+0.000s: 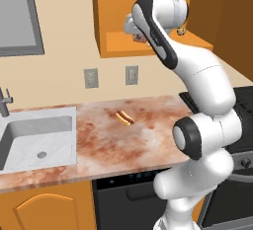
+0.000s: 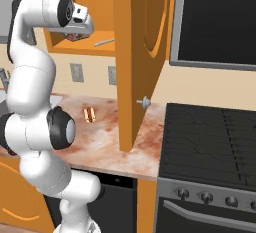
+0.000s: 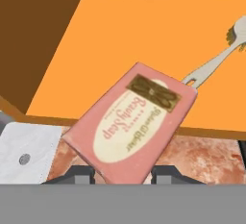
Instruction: Pick the bar soap and dish brush from the cabinet and place them on the counter.
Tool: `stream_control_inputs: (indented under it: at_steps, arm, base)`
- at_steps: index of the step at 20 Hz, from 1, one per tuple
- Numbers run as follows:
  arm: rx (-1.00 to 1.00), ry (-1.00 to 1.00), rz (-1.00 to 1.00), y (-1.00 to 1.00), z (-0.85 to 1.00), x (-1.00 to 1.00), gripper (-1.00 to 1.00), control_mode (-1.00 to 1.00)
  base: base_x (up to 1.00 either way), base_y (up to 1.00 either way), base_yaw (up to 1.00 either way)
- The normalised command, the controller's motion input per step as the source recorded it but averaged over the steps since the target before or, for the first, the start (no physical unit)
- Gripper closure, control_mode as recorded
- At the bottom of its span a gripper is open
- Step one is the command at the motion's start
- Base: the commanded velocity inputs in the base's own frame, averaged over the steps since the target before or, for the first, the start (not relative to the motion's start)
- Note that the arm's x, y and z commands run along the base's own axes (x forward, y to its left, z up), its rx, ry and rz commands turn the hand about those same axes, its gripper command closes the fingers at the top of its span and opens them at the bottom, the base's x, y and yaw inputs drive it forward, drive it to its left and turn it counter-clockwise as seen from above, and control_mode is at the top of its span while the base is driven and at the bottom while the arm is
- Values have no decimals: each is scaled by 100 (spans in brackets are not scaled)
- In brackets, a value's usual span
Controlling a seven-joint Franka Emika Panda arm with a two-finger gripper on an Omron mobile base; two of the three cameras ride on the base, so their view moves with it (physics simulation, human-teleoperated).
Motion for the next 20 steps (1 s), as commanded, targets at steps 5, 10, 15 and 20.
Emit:
stream_control_inputs:
  at_steps: [5,10,15,20]
  arm:
    - [1,-3,0,0,0,-45,100,-100]
    - [0,-3,0,-1,0,-44,100,-100]
    - [1,-2,0,-3,0,-44,100,-100]
    - [2,-1,0,-5,-2,-41,100,-100]
  base:
    - [0,0,0]
    - [0,0,0]
    - [0,0,0]
    - [0,0,0]
